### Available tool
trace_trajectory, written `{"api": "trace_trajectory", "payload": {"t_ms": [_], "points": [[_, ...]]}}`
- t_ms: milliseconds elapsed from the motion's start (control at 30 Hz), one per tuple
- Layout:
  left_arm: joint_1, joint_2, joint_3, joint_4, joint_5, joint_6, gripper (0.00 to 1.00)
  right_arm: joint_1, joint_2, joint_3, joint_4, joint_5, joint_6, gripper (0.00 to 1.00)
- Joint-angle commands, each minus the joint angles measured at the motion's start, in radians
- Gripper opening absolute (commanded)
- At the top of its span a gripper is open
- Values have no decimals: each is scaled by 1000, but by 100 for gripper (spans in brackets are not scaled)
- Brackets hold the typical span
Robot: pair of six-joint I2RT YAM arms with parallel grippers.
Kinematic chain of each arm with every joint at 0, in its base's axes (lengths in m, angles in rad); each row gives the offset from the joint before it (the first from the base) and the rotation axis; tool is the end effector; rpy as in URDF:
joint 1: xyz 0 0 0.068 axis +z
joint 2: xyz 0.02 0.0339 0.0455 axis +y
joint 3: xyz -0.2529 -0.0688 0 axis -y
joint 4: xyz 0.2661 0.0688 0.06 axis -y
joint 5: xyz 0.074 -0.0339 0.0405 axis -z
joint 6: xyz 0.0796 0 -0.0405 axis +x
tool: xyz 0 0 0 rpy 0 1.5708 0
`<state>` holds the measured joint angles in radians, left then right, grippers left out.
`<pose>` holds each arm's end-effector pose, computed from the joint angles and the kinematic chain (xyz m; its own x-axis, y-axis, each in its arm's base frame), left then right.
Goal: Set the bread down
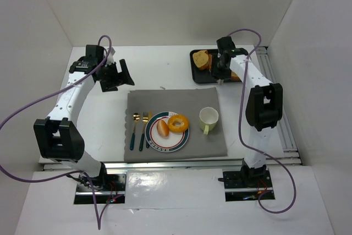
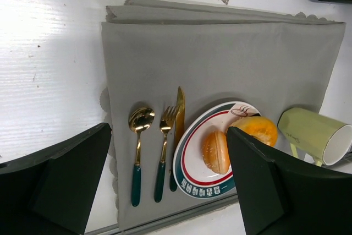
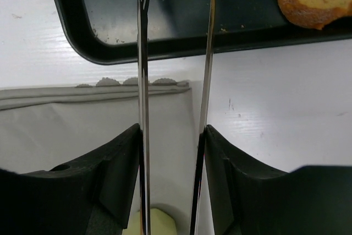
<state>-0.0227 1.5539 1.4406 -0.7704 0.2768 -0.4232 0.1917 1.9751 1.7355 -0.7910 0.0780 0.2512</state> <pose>0.3818 -0.0304 0.2795 -0.7848 -0.3773 -0.4916 -0.1395 0.8805 -0.4531 0.4636 0.0837 0.2096 -0.8529 0.0869 -0.5148 0.0634 0.9960 0.0631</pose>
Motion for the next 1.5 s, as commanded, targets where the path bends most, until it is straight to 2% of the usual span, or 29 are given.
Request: {"api": "trace_trajectory", "payload": {"t_ms": [0, 267, 433, 533, 633, 767, 1067, 1300, 1467], "points": [[4, 9, 43, -1, -7, 0, 100, -5, 39, 71, 68, -11, -13, 54], [4, 9, 43, -1, -16, -9, 100, -5, 82, 111, 113, 9, -13, 51], [4, 9, 52, -1, -16, -9, 100, -14, 71, 70, 187, 31, -13, 51], [4, 18, 52, -1, -16, -9, 100, -14, 71, 70, 216, 31, -13, 46], [4, 18, 52, -1, -16, -9, 100, -14, 71, 70, 234, 31, -13, 36], [4, 18, 52, -1, -16, -9, 100, -14, 16, 33, 248, 42, -13, 28], [4, 18, 52, -1, -7, -9, 100, -41, -146, -57, 197, 60, -4, 19], [4, -2, 34, -1, 2, -9, 100, -41, -304, -166, 150, 60, -4, 19], [4, -20, 24, -1, 2, 0, 100, -41, -400, -200, 84, -29, -27, 18]]}}
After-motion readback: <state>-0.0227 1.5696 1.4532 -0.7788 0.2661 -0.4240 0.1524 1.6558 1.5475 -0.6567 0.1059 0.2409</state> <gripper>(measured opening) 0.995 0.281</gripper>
